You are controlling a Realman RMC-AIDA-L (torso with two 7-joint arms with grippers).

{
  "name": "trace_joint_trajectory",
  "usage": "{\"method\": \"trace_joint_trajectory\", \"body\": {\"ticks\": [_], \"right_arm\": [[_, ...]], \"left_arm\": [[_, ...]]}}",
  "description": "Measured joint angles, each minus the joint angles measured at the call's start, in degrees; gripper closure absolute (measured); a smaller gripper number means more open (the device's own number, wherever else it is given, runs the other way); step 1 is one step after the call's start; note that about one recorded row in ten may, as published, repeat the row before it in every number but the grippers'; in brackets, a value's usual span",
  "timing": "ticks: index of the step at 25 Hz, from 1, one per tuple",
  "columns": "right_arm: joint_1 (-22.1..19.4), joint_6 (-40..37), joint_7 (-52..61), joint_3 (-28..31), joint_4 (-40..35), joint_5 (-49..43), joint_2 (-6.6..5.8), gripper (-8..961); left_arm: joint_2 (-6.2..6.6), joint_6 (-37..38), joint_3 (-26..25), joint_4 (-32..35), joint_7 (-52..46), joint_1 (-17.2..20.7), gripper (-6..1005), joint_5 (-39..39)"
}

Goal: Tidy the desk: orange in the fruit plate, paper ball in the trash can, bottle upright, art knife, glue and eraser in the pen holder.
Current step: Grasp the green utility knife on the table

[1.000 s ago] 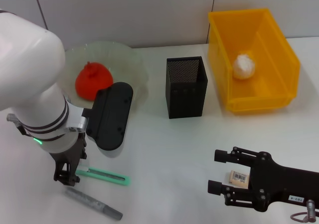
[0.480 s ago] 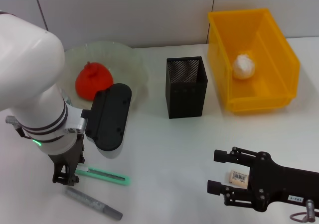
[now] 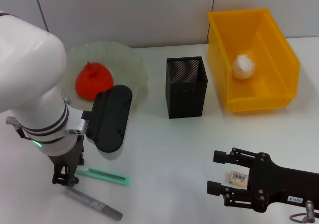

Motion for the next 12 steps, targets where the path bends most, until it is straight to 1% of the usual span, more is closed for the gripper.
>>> {"method": "trace_joint_trajectory", "body": {"ticks": [12], "right_arm": [[0.1,0.0,0.0,0.0,0.0,0.0,0.04,191]], "left_arm": [[0.0,0.2,0.0,0.0,-0.1,0.0,704,0.0]]}}
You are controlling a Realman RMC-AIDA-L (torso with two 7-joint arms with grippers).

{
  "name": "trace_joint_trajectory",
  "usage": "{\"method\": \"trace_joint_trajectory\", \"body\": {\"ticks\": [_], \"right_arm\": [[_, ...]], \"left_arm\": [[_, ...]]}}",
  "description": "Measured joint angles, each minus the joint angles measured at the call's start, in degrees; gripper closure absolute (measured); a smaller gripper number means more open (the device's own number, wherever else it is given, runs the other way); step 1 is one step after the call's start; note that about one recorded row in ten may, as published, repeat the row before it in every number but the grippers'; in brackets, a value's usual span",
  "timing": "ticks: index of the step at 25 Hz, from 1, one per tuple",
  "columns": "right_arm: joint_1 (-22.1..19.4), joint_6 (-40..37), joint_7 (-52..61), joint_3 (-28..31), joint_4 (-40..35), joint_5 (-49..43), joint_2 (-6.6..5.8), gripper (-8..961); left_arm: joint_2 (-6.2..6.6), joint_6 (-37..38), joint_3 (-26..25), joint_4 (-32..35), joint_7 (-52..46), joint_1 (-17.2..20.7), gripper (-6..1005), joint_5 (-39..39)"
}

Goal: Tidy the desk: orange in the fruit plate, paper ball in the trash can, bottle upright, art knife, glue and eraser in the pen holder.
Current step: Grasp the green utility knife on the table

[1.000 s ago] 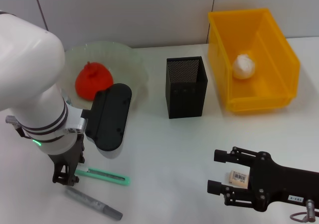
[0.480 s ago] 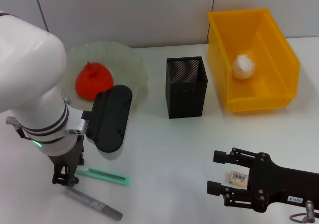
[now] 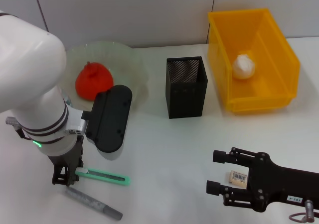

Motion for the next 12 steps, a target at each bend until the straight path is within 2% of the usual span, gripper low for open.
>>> {"method": "trace_joint_trajectory", "body": {"ticks": [12], "right_arm": [[0.7,0.1,0.0,0.0,-0.6,0.0,0.05,191]], "left_arm": [[0.0,-0.1,0.0,0.0,-0.2,0.0,726,0.0]]}}
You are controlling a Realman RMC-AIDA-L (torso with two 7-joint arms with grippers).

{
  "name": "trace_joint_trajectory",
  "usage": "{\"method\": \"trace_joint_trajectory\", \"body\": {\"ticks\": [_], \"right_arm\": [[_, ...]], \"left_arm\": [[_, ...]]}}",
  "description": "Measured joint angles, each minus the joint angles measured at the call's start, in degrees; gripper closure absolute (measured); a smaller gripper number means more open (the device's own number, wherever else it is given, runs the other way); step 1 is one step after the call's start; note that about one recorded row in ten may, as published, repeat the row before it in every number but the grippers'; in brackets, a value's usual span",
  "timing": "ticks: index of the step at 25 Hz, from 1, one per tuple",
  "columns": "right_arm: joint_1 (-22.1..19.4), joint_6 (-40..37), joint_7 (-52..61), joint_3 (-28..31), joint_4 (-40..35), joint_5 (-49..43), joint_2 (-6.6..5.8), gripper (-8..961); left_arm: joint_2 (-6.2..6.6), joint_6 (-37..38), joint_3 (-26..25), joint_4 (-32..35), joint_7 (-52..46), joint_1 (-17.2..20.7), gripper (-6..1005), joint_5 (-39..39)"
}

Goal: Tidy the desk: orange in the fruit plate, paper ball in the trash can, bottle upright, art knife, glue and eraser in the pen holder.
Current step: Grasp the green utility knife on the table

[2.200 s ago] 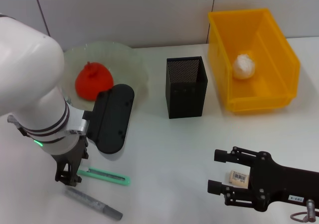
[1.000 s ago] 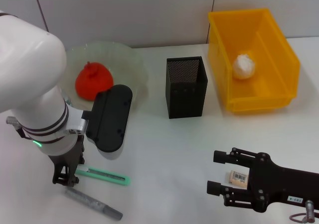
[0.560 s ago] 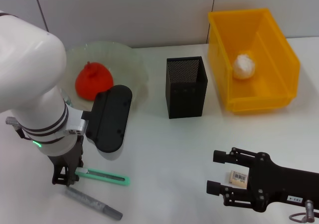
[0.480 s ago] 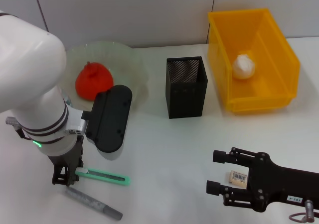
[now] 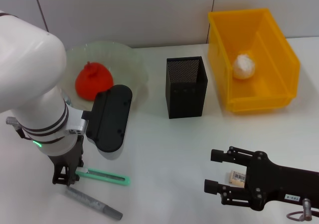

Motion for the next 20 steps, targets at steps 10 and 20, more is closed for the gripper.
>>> {"method": "trace_joint_trajectory", "body": {"ticks": [10,20], "right_arm": [[0.4,0.1,0.0,0.0,-0.2,0.0,0.0,191],[0.4,0.0,0.0,0.0,-0.3,0.0,0.0,191]], "left_arm": [[0.0,-0.1,0.2,0.6,-0.4,0.0,726,-0.2],[0.0,-0.4,0.8,0.4,-0.4,0.1,725,-0.2]]}}
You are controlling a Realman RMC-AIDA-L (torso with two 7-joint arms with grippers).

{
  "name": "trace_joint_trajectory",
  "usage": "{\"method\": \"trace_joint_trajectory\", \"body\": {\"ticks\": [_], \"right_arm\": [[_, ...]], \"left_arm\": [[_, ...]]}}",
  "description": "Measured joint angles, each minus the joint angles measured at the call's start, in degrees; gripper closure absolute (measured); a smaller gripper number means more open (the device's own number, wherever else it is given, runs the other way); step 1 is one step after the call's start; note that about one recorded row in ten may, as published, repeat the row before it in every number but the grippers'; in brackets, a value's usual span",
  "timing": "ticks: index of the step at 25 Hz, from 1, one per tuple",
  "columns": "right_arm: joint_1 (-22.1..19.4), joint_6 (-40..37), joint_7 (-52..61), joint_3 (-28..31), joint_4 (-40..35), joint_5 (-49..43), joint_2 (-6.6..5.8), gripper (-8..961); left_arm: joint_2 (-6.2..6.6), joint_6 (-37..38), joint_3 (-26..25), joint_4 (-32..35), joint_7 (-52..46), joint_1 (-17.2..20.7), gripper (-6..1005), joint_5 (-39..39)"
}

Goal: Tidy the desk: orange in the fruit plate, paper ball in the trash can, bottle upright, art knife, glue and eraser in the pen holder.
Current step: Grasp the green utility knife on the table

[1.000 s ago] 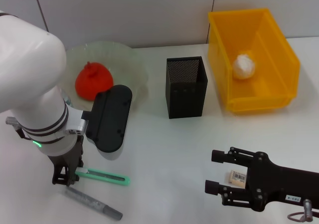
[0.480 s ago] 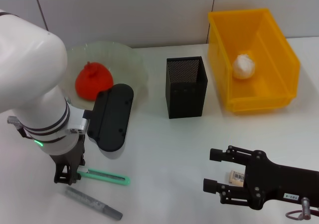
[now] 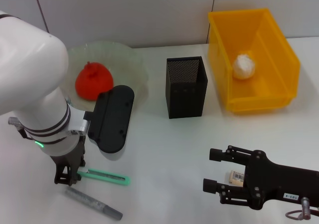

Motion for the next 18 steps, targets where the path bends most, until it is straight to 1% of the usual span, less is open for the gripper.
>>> {"method": "trace_joint_trajectory", "body": {"ticks": [11,18], "right_arm": [[0.1,-0.1,0.0,0.0,0.0,0.0,0.0,191],[0.1,-0.1,0.0,0.0,0.0,0.0,0.0,191]], "left_arm": [[0.0,-0.2,0.0,-0.3,-0.2,0.0,725,-0.1],[0.0,-0.4,0.0,-0.4,-0.9,0.1,742,-0.2]]}}
